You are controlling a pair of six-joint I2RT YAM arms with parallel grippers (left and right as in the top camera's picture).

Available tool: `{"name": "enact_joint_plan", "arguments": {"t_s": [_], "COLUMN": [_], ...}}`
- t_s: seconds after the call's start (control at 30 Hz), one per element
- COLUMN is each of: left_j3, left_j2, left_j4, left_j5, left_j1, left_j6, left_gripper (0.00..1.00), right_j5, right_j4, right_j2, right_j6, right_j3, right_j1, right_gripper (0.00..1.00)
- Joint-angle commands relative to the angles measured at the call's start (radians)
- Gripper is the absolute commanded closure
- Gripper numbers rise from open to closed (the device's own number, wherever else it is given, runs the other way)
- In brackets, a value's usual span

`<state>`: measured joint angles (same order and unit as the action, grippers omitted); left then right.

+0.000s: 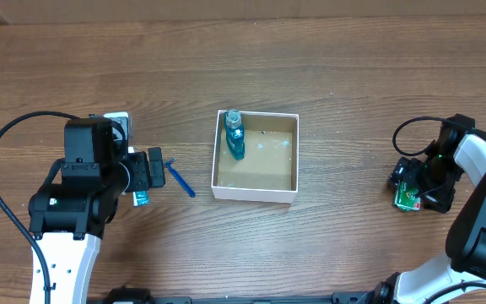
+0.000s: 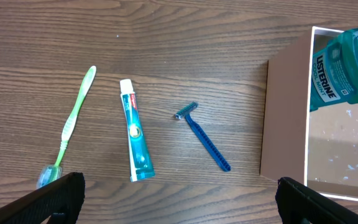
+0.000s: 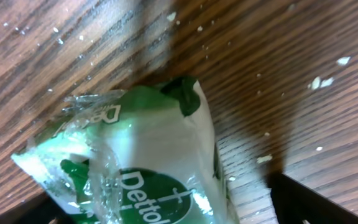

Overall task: Pack container
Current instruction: 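Move the right gripper to the green Dettol soap and grasp it, then place the soap into the box beside the bottle, release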

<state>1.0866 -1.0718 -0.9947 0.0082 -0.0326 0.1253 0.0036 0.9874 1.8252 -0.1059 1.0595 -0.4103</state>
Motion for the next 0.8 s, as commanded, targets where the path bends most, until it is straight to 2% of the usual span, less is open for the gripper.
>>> {"name": "enact_joint_plan", "arguments": {"t_s": [0.0,0.1,0.2,0.33,0.4,0.5,0.6,0.77], "left_j3": [0.021,0.021,0.021,0.021,0.021,0.021,0.021,0.021], "left_j2": [-0.003,-0.003,-0.003,-0.003,-0.003,-0.003,-0.003,-0.003], "left_j4": [0.006,0.006,0.005,0.005,0.005,0.005,0.005,0.005], "left_j5": [0.011,0.011,0.011,0.011,0.011,0.011,0.011,0.011], "left_j1": [0.000,0.000,0.000,0.000,0.000,0.000,0.000,0.000], "left_j6": [0.013,0.013,0.013,0.013,0.013,0.013,0.013,0.013], "left_gripper": [0.00,0.00,0.00,0.00,0.00,0.00,0.00,0.00], "right_j5": [-0.013,-0.013,-0.013,-0.019,-0.040,-0.051,-0.052,-0.054], "right_j4": [-0.014,-0.014,-0.013,-0.016,-0.013,0.062,0.179,0.310], "right_j2": [0.002,0.002,0.002,0.002,0.002,0.001,-0.023,-0.146], "right_j6": [0.006,0.006,0.006,0.001,-0.003,-0.044,-0.082,-0.104], "right_j3": [-0.011,-0.011,-0.011,-0.011,0.002,0.095,0.240,0.511], "right_j1": [0.000,0.000,0.000,0.000,0.000,0.008,0.034,0.185], "right_gripper": [0.24,0.38,0.48,0.52,0.67,0.70,0.68,0.68]}}
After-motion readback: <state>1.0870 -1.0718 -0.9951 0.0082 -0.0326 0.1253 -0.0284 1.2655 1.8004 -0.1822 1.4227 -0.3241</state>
